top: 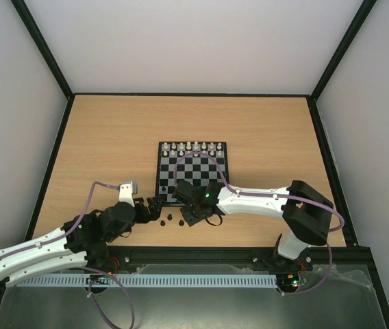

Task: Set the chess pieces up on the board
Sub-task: Pick up the chess piece at the center of the board.

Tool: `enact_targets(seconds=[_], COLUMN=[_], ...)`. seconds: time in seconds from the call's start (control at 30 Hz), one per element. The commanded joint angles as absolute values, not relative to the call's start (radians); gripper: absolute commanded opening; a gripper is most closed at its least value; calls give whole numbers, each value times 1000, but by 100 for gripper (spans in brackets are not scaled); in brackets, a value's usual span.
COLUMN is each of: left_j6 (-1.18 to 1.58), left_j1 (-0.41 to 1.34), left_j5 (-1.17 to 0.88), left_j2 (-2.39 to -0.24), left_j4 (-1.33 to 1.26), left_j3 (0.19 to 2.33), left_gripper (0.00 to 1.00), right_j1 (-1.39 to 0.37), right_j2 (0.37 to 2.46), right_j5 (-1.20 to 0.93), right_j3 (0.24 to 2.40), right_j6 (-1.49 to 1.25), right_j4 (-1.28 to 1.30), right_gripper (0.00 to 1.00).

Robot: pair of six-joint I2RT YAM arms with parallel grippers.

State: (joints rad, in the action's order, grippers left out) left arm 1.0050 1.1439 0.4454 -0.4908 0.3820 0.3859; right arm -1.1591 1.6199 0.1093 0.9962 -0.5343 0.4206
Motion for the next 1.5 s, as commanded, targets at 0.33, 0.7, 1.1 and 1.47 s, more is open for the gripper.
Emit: enact_targets(seconds=[0.33, 0.7, 1.1, 1.47], left_j6=[1038, 1044, 1047, 1055], left_j1=[1138, 1138, 1138, 1138], left_j5=[467, 456, 443, 435], left_j2=[-440, -462, -463, -443], left_j4=[411, 389, 376, 376], left_j3=[375, 368, 362, 346], left_gripper=[100, 99, 99, 99], right_j1=[-1167, -1167, -1167, -1170], right_j2=[1662, 1650, 1640, 1594], right_j5=[136, 145, 163, 158], right_j3=[1029, 1017, 1005, 1006], right_j6=[-520, -519, -522, -528], right_j4=[468, 465, 468, 491], right_gripper=[40, 27, 14, 13])
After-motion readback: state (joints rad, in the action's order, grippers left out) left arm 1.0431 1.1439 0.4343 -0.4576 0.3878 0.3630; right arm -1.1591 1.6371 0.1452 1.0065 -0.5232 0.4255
